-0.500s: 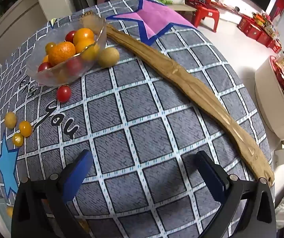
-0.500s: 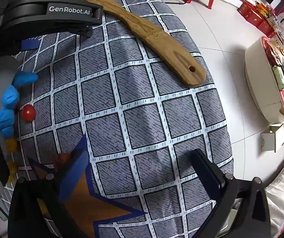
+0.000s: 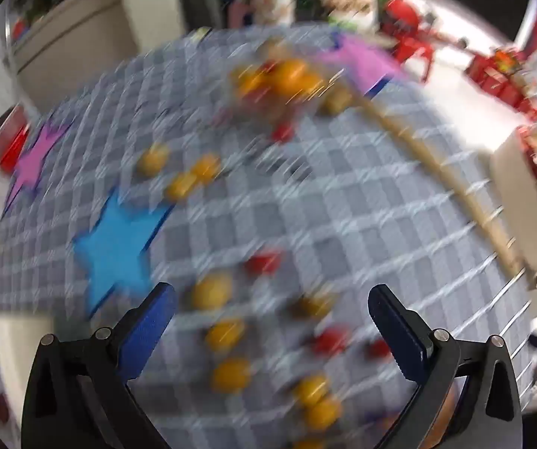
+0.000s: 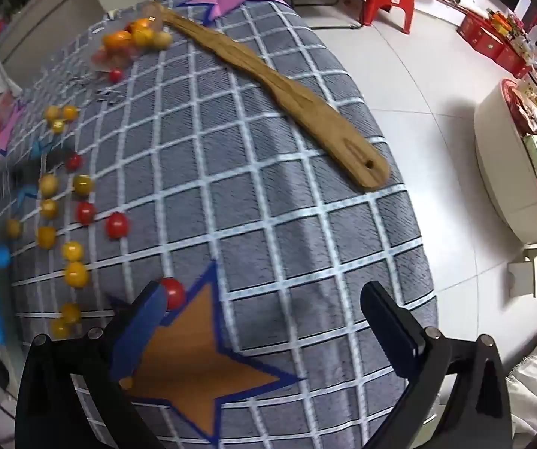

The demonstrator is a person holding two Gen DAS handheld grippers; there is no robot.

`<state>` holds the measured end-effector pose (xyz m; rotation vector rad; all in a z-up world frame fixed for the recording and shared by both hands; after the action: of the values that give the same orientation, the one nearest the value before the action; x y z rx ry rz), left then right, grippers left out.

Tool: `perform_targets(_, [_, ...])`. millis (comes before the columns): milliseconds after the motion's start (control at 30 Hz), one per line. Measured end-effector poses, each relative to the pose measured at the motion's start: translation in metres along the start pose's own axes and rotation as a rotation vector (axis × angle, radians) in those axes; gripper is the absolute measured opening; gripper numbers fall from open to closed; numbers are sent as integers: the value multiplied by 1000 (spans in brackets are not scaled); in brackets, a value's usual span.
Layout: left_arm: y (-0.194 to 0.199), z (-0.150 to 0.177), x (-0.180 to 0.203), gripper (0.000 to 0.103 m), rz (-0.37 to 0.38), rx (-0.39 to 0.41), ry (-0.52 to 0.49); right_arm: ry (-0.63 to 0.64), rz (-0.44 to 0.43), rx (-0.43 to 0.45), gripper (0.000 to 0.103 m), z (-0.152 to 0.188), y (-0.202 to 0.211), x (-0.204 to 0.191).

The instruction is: Organize fruits

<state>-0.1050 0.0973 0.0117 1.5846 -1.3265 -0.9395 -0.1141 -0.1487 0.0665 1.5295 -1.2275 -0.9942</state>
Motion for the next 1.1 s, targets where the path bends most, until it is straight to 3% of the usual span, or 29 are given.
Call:
perform_targets(67, [-1,18,-20,103,-49,-57,47,-5,-6,8,103,3,6,-12])
perform_targets(300, [-13,57,-41,103,-58,-175,114,-5,-39,-46,103,-19,-15,-50])
perform_targets(1100, [-6,57,-47,103,-17,-144,107,25,-54,-100,103,-21,-25,-69])
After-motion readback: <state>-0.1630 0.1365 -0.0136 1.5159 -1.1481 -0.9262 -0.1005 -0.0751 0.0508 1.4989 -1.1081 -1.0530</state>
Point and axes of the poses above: each gripper's, at about its wrist camera, not at the fingertips, and y roughly against the way its jaws point, x to its right, z to its underside, the point moved 5 cm from there along -y, roughly the way its jaws point, and after that the axes turned 1 degree about y, right-handed, at the moved point
